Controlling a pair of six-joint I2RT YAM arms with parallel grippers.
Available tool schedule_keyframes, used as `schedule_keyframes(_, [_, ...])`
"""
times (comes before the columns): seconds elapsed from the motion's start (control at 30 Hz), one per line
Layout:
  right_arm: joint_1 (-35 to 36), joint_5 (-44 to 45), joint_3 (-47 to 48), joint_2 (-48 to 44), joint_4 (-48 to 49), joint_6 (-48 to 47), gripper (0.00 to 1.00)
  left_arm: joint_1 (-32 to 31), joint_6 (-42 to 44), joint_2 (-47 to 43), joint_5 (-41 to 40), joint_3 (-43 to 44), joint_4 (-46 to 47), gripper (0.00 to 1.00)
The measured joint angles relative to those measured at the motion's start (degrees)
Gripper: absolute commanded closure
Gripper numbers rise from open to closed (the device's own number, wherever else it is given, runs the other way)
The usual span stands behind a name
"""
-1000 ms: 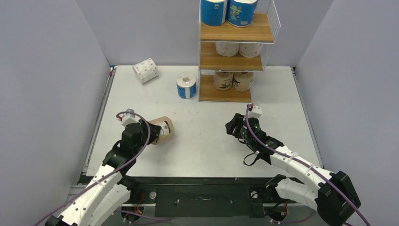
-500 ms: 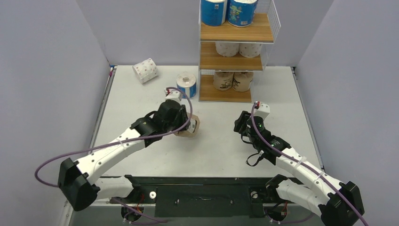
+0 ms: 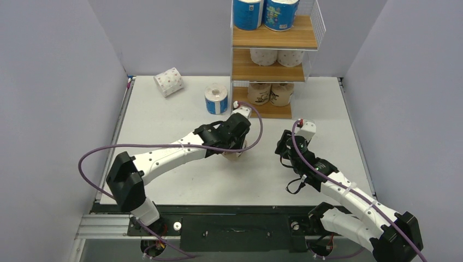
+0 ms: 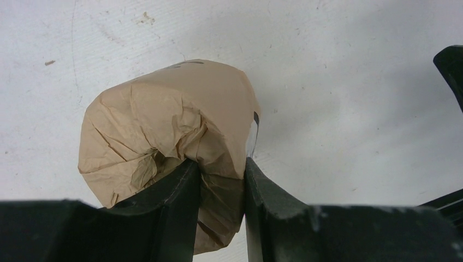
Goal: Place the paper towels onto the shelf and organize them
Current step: Adjust the paper towel at the center of the board.
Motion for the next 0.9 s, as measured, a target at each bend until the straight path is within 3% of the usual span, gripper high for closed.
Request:
schedule_keyframes(0.43, [-0.5, 0.2, -0.17, -0.11, 0.02, 0.0, 0.51, -2.71, 4.15, 10.97, -1.11, 6.82, -4.39, 0.65])
schedule_keyframes(0.9, [-0.94, -0.37, -0.85, -0.7, 0.11, 0.02, 0.45, -3.78, 5.25, 12.07, -1.84, 8.5, -5.35, 0.22])
